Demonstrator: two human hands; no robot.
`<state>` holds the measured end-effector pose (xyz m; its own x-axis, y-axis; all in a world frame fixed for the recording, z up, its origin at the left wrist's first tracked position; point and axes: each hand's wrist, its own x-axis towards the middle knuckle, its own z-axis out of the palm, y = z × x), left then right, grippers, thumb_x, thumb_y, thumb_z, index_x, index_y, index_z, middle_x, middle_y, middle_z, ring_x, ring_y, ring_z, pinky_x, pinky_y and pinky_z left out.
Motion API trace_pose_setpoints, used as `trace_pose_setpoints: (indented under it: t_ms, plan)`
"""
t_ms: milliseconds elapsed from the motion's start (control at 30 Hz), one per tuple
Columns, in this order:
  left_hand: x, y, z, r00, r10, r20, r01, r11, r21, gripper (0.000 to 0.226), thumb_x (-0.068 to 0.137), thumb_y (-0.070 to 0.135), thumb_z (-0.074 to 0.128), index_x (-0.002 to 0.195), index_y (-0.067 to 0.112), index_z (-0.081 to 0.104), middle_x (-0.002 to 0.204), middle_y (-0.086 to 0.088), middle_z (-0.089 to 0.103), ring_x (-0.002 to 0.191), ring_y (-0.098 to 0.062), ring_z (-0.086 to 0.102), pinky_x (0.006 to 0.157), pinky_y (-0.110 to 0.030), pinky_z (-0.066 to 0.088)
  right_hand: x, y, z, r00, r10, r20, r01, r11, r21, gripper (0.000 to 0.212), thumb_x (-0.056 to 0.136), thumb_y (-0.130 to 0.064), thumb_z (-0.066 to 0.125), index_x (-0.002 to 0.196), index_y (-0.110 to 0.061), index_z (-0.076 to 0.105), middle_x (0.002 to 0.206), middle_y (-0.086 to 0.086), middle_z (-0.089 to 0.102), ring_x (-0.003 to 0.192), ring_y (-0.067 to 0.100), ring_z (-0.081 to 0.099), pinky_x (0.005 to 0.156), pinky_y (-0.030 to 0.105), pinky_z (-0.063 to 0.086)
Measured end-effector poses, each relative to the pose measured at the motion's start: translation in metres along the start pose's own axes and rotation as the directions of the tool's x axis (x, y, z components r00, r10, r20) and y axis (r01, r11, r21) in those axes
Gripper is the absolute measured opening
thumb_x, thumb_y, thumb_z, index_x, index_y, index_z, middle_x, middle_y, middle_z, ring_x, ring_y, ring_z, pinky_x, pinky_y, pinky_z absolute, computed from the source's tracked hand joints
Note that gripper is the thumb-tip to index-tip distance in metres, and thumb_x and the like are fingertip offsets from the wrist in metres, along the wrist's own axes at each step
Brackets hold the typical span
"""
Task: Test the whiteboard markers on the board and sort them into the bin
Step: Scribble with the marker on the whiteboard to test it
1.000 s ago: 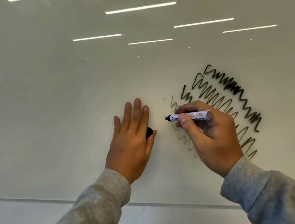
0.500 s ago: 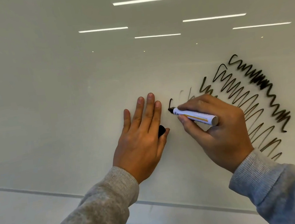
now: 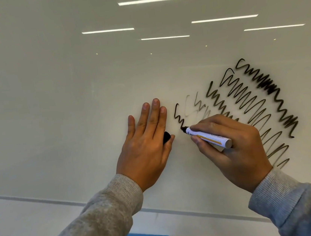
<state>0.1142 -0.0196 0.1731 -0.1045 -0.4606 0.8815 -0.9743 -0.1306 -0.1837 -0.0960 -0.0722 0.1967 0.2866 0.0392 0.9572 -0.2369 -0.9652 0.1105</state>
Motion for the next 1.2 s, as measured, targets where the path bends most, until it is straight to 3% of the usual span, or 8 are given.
trace_pose_setpoints:
  t_ms: [300, 400, 733, 1200]
  plan:
    - [0.0, 0.0, -0.001, 1.0, -0.004, -0.006, 0.004, 1.0, -0.004, 0.065, 0.105, 0.043, 0.027, 0.158, 0.008, 0.014, 0.167, -0.01, 0.005, 0.154, -0.028, 0.005, 0.118, -0.056, 0.027, -0.006, 0.002, -0.003, 0.999, 0.037, -0.025, -0.037, 0.999, 0.006, 0.017, 0.089, -0.008, 0.075, 0.106, -0.007, 0.077, 0.098, 0.002, 0.072, 0.087, 0.014, 0.068, 0.077, 0.018, 0.053]
    - [-0.001, 0.0, 0.0, 1.0, -0.005, -0.004, 0.005, 1.0, -0.001, 0.065, 0.105, 0.043, 0.028, 0.158, 0.008, 0.013, 0.167, -0.009, 0.004, 0.154, -0.027, 0.004, 0.118, -0.056, 0.027, -0.01, 0.001, -0.003, 0.999, 0.004, 0.036, -0.003, 1.0, -0.013, 0.015, 0.092, -0.012, 0.072, 0.105, -0.009, 0.077, 0.098, 0.0, 0.07, 0.086, 0.011, 0.065, 0.077, 0.018, 0.052]
    - [-0.002, 0.001, 0.001, 1.0, -0.008, -0.003, 0.008, 1.0, 0.005, 0.065, 0.105, 0.043, 0.028, 0.158, 0.008, 0.012, 0.167, -0.009, 0.003, 0.154, -0.027, 0.004, 0.119, -0.056, 0.026, -0.019, 0.003, -0.01, 1.0, 0.031, 0.006, -0.03, 0.999, -0.037, 0.017, 0.09, -0.013, 0.071, 0.105, -0.009, 0.078, 0.098, 0.0, 0.071, 0.085, 0.009, 0.065, 0.078, 0.012, 0.05]
    - [-0.003, 0.003, 0.003, 1.0, -0.019, -0.01, 0.019, 1.0, -0.009, 0.067, 0.105, 0.042, 0.032, 0.159, 0.009, 0.01, 0.167, -0.009, 0.002, 0.154, -0.026, 0.002, 0.12, -0.056, 0.024, -0.038, 0.005, -0.014, 0.997, 0.065, 0.041, -0.065, 0.998, -0.003, 0.018, 0.091, -0.015, 0.071, 0.106, -0.011, 0.078, 0.1, -0.002, 0.071, 0.088, 0.008, 0.066, 0.077, 0.018, 0.054]
